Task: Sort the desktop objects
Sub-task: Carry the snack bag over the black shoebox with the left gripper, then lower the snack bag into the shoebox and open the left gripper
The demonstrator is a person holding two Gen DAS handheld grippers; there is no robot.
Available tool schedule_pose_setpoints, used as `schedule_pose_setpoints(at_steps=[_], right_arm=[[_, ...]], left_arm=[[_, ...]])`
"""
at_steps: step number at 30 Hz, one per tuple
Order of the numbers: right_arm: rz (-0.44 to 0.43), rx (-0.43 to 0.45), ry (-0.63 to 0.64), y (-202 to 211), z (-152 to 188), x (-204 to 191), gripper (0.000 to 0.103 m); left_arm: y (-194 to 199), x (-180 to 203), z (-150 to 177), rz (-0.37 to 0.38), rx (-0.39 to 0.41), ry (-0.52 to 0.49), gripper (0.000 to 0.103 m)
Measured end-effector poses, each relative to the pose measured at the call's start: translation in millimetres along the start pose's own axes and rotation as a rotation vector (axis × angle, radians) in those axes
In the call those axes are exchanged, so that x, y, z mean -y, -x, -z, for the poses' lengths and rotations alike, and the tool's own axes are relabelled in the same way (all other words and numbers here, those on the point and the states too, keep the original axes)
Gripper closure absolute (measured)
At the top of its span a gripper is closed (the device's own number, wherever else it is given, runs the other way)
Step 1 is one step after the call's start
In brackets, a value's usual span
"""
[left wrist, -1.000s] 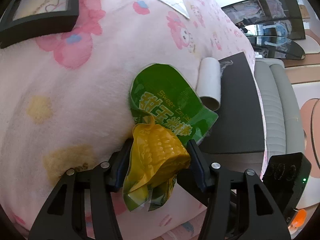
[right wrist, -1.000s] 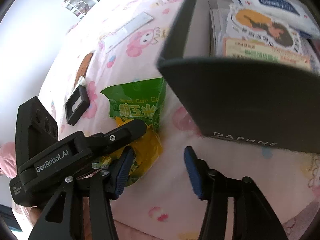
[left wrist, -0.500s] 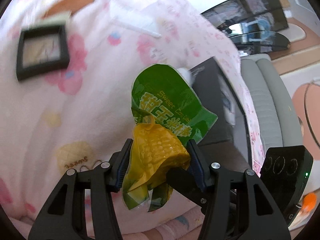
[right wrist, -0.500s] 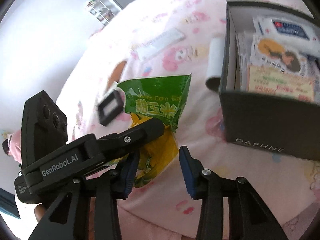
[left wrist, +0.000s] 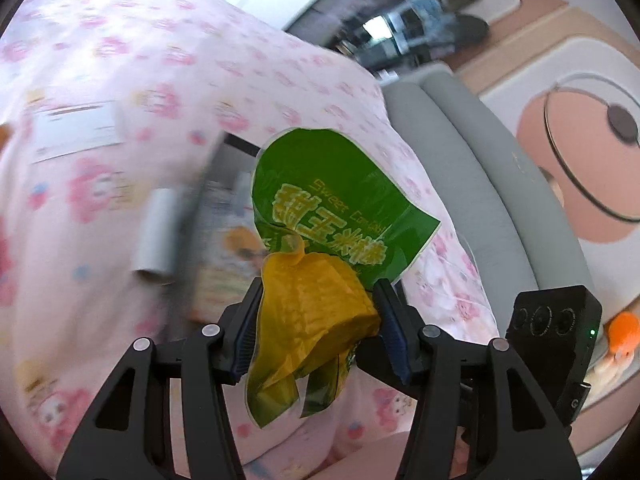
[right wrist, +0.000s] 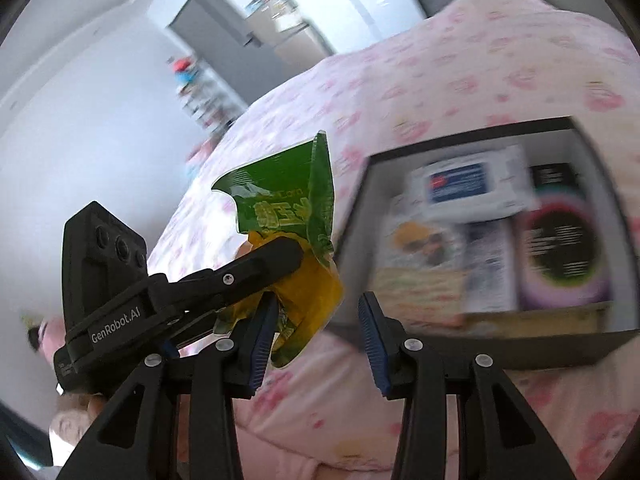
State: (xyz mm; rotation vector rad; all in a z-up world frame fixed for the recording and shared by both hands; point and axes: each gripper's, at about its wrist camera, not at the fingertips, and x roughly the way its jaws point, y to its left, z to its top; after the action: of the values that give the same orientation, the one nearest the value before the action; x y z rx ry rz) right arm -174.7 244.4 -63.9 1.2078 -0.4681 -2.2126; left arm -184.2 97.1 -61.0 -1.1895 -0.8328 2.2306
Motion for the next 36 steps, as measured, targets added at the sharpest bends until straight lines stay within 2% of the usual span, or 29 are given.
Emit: schedule_pose_setpoints(at_steps=[1, 3, 7, 11, 14, 15, 19, 21, 25, 28, 36], right_arm=[[0.018, 0.014, -0.018, 3.9, -9.0, 14.1, 0.065], [0.041, 0.036, -0.085, 38.2, -17.7, 46.4, 0.065], [0.072, 0.063, -0.223, 63.0, -16.1, 109.2, 0.065], [0.169, 0.079, -0.305, 63.7, -15.3, 133.7, 0.065], [0.319, 0.104, -0.280, 59.4, -31.5, 141.6, 0.065], [0.348, 0.087, -0.252, 55.8, -37.4, 140.7, 0.065], [0.416, 0.063, -0.215, 43.1, -51.9, 148.1, 0.065], [0.395, 0.044, -0.250, 36.8, -49.2, 156.5, 0.065], [0.409, 0.034, -0.211, 24.7, -48.3, 153.5, 0.065], [0.390, 0.029, -0.192, 16.8, -48.4, 148.2, 0.064], [0.471, 0.012, -0.144, 10.8, -55.1, 146.1, 0.065]], left_arm=[[-13.1, 6.6, -3.3, 0.011, -0.024, -0.009, 0.048], [-39.3, 19.7, -9.8, 0.033, -0.072, -0.027, 0.048], [-101.9, 40.9, -14.8, 0.029, -0.193, -0.065, 0.048], [-147.4, 42.4, -15.5, 0.021, -0.280, -0.037, 0.048], [-178.1, 39.6, -22.0, -0.005, -0.326, -0.017, 0.048], [-188.1, 40.2, -23.9, -0.006, -0.342, -0.016, 0.048], [-212.5, 45.1, -27.2, -0.038, -0.363, -0.024, 0.048], [-222.5, 46.2, -25.9, -0.054, -0.374, -0.023, 0.048], [-236.3, 53.1, -25.5, -0.092, -0.389, -0.030, 0.046], [-238.2, 60.8, -26.0, -0.117, -0.378, -0.062, 0.045], [-226.8, 74.3, -17.9, -0.149, -0.380, -0.104, 0.044]])
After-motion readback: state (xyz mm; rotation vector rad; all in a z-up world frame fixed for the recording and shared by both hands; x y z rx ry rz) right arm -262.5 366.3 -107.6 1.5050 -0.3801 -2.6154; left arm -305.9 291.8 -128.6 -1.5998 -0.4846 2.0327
